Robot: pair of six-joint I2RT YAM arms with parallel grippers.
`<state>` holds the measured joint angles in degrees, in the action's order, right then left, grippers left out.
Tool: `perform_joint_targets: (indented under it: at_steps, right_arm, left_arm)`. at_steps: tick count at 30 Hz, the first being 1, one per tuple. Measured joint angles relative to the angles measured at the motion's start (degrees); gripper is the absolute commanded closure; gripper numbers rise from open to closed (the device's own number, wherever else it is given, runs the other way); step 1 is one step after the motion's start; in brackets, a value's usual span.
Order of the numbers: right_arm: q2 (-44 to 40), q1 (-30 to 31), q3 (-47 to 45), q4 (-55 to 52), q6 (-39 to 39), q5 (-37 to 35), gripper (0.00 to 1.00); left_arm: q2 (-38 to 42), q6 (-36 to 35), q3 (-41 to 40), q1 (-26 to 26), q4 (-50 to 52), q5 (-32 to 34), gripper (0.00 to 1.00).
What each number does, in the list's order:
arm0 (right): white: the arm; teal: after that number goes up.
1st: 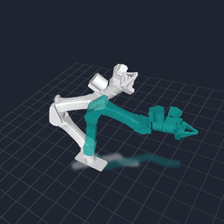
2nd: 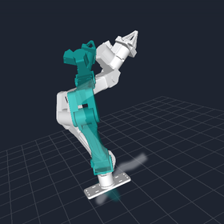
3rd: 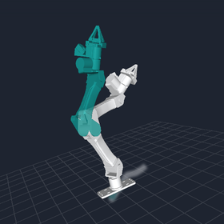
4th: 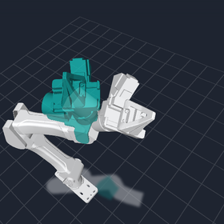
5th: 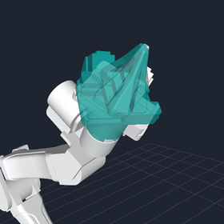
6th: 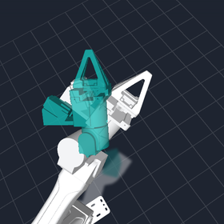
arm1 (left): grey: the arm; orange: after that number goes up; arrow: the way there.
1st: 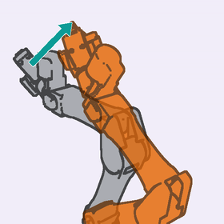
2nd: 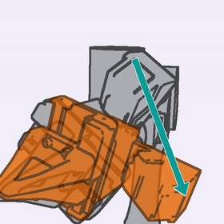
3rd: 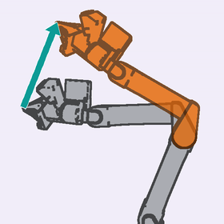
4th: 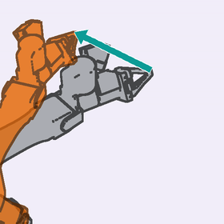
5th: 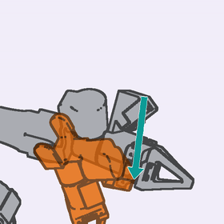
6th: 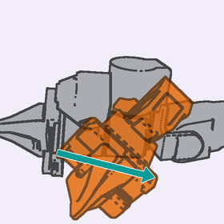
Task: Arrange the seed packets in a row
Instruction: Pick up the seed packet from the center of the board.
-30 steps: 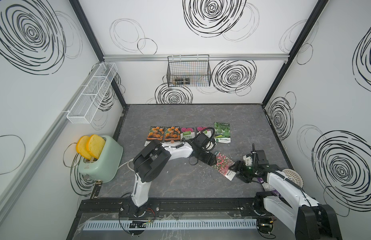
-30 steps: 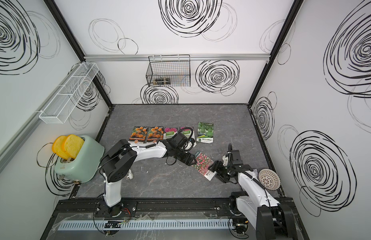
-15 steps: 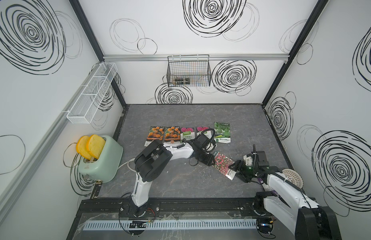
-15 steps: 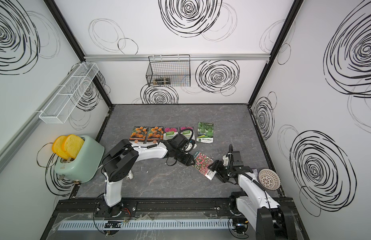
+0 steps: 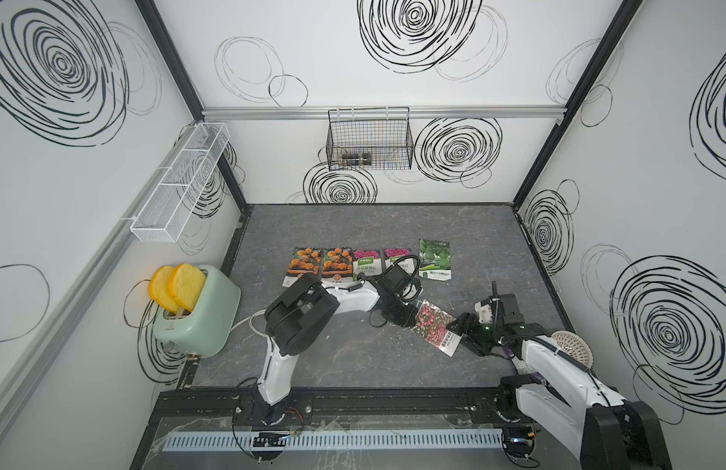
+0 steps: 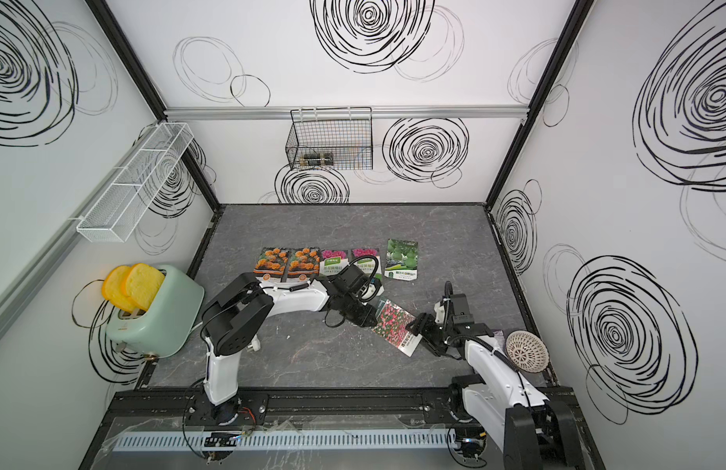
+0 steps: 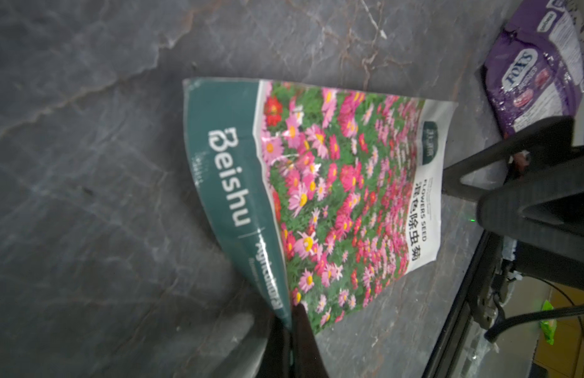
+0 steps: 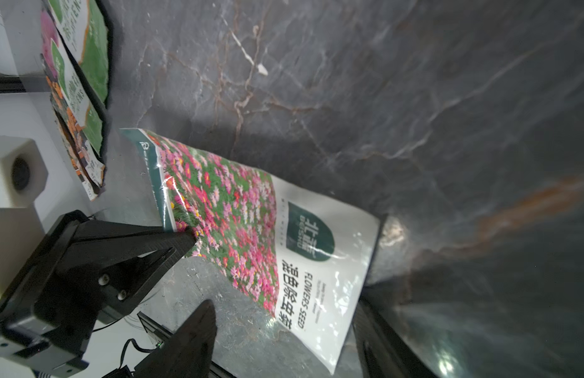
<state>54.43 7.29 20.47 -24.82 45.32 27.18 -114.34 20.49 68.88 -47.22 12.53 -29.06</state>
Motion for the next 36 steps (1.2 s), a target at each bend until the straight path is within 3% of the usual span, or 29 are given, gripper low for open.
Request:
perform_joint_targets:
  at_steps: [6,14,19,27,36]
  right_arm:
    - [0.0,0.7,11.5,-4.6,-1.7,-2.2,0.31]
    - [1.1,1.8,23.9,-3.9,-1.8,-1.4,0.31]
    - [1.5,2.1,25.2,-2.1,-1.4,0.6,0.31]
    - [1.7,2.1,25.6,0.8,1.0,4.0,0.31]
    - [2.6,3.3,25.9,10.5,5.8,7.4,0.31]
  left_arm:
    - [8.5,6.8,-1.9,1.9,-1.0,-2.6,1.0]
    - [24.3,21.2,-8.2,6.5,-10.8,-4.2,1.0]
    - [29.9,28.9,-12.8,8.8,-15.7,-2.6,1.0]
    - [36.1,34.6,-18.1,10.4,-20.7,2.4,1.0]
    - [36.5,42.4,-20.8,10.4,-26.4,7.7,1.0]
